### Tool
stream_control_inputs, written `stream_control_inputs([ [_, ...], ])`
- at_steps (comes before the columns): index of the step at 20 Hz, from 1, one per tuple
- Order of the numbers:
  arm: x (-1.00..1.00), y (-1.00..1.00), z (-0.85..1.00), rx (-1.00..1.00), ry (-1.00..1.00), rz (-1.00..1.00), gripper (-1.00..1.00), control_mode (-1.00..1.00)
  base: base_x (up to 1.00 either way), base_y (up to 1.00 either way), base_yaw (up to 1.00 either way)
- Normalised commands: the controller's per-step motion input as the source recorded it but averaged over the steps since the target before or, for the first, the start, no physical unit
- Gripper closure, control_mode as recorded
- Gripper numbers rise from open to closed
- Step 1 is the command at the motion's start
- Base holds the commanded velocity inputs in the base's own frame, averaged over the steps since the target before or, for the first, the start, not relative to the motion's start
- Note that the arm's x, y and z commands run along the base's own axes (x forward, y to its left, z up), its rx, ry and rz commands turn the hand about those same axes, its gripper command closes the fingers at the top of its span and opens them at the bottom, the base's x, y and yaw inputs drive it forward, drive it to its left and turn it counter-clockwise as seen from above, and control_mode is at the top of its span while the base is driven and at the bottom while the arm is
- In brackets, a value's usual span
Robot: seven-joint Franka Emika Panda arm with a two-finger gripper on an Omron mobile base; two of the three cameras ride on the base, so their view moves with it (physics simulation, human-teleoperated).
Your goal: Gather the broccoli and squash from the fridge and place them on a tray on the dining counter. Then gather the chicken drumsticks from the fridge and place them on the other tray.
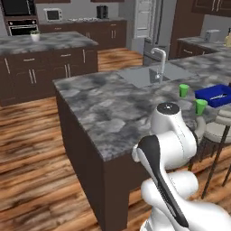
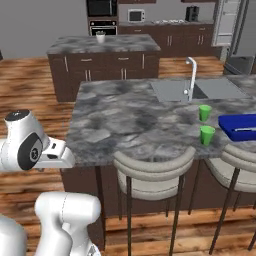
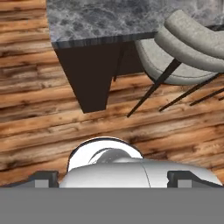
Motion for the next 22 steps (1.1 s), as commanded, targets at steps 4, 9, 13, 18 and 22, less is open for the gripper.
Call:
stream_control_inputs([
  [4,0.0,0.0,0.0,0.0,0.0,0.0,-1.0,1.0,0.49,0.82,-0.33],
  [9,0.0,0.0,0.0,0.0,0.0,0.0,-1.0,1.0,0.31,0.97,-0.36],
  [13,0.0,0.0,0.0,0.0,0.0,0.0,-1.0,1.0,0.12,1.0,-0.37],
  [18,0.0,0.0,0.0,0.0,0.0,0.0,-1.0,1.0,0.14,1.0,-0.37],
  [22,0.0,0.0,0.0,0.0,0.0,0.0,-1.0,1.0,0.35,1.0,-0.38],
])
